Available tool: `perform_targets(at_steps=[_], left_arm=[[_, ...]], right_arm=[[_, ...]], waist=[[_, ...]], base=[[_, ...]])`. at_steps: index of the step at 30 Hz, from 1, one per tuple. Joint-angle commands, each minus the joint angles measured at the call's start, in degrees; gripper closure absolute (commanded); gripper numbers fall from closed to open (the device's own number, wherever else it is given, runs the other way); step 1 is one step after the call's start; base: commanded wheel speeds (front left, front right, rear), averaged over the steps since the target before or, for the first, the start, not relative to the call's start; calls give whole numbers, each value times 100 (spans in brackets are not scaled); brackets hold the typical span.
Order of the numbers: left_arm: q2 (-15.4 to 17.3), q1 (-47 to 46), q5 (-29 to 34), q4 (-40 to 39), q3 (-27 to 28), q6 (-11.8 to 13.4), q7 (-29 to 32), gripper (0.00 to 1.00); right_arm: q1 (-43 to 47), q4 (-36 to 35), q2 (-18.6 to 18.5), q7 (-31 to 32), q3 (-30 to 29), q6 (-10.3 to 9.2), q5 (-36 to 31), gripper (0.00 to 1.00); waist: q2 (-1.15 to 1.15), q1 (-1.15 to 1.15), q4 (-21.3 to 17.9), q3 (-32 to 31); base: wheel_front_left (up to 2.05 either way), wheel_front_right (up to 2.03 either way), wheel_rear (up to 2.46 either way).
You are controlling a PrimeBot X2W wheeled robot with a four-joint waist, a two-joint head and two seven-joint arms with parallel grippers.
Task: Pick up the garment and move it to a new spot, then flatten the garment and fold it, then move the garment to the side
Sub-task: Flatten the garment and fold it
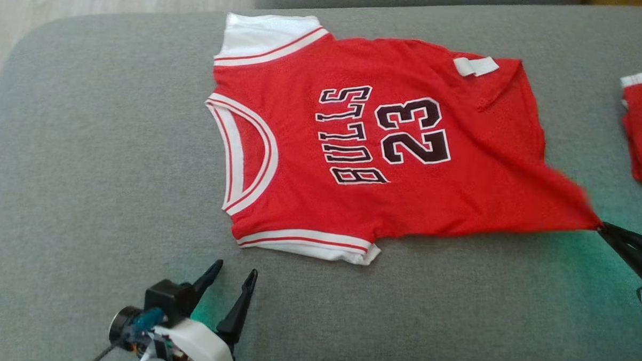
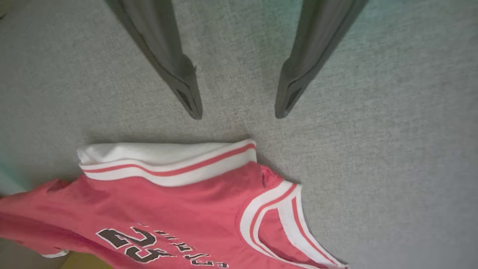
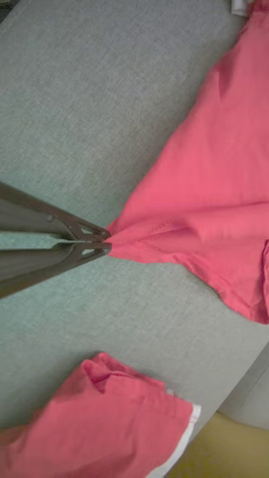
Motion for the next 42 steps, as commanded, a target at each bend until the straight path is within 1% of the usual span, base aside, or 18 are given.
perform_targets(at_steps=[1, 4, 8, 9, 11, 13, 16, 17, 18, 19, 20, 22, 25, 29, 33, 36, 39, 42], left_arm=[[92, -187, -156, -41, 272, -1, 15, 0], [102, -353, -227, 171, 356, 31, 114, 0], [150, -637, -143, 471, 320, -55, 122, 0], [157, -705, -103, 533, 280, -118, 91, 0], [121, -808, -146, 602, 181, -378, 51, 0], [142, -911, -153, 657, 10, -565, 79, 0], [164, -1020, -171, 680, -136, -662, 23, 2], [166, -1071, -206, 673, -207, -694, -30, 24], [172, -1124, -239, 657, -278, -715, -105, 43], [176, -1175, -277, 636, -351, -727, -177, 66], [192, -1221, -301, 613, -446, -736, -234, 100], [251, -1283, -408, 504, -730, -741, -295, 100], [462, -1304, -691, 190, -1196, -743, -277, 100], [875, -1255, -1585, -915, -1567, -744, -156, 100], [1435, -1336, -2901, -2485, -1411, -745, -18, 100], [1684, -1639, -3719, -3317, -1110, -745, 49, 100], [1727, -2202, -3933, -3300, -944, -745, 206, 100], [1472, -2867, -3564, -2408, -963, -737, 295, 100]], right_arm=[[236, -50, -141, -71, -310, 37, -61, 100], [514, -67, 38, -62, -681, 37, -230, 100], [793, -167, 216, 51, -1113, 37, -459, 100], [848, -206, 251, 90, -1204, 37, -509, 100], [948, -290, 310, 161, -1376, 37, -602, 100], [1050, -365, 354, 224, -1536, 37, -678, 100], [1146, -442, 391, 292, -1680, 37, -751, 100], [1192, -486, 408, 325, -1742, 37, -791, 100], [1235, -529, 423, 358, -1803, 37, -828, 100], [1278, -562, 440, 384, -1864, 37, -860, 100], [1323, -585, 457, 404, -1921, 37, -889, 100], [1413, -621, 485, 432, -2015, 37, -952, 100], [1535, -674, 537, 468, -2139, 37, -1033, 100], [1703, -727, 593, 520, -2296, 37, -1102, 100], [1861, -763, 692, 531, -2441, 37, -1134, 100], [1884, -796, 836, 524, -2491, 37, -1211, 100], [1821, -845, 992, 541, -2461, 37, -1304, 100], [1663, -860, 1130, 520, -2392, 37, -1386, 100]], waist=[[0, 0, -71, 80], [0, 0, -114, 147], [0, 0, -131, 208], [0, 0, -138, 216], [0, 0, -144, 233], [0, 0, -134, 238], [0, 0, -122, 232], [0, 0, -117, 227], [0, 0, -112, 222], [0, 0, -104, 213], [0, 0, -95, 200], [0, 0, -85, 159], [0, 0, -81, 86], [0, 0, -78, -5], [0, 0, -135, -87], [0, 0, -240, -52], [0, 0, -390, 68], [0, 0, -568, 269]], base=[[0, 0, 0], [0, 0, 0], [0, 0, 0], [0, 0, 0], [0, 0, 0], [0, 0, 0], [0, 0, 0], [0, 0, 0], [0, 0, 0], [0, 0, 0], [0, 0, 0], [0, 0, 0], [0, 0, 0], [0, 0, 0], [0, 0, 0], [0, 0, 0], [0, 0, 0], [0, 0, 0]])
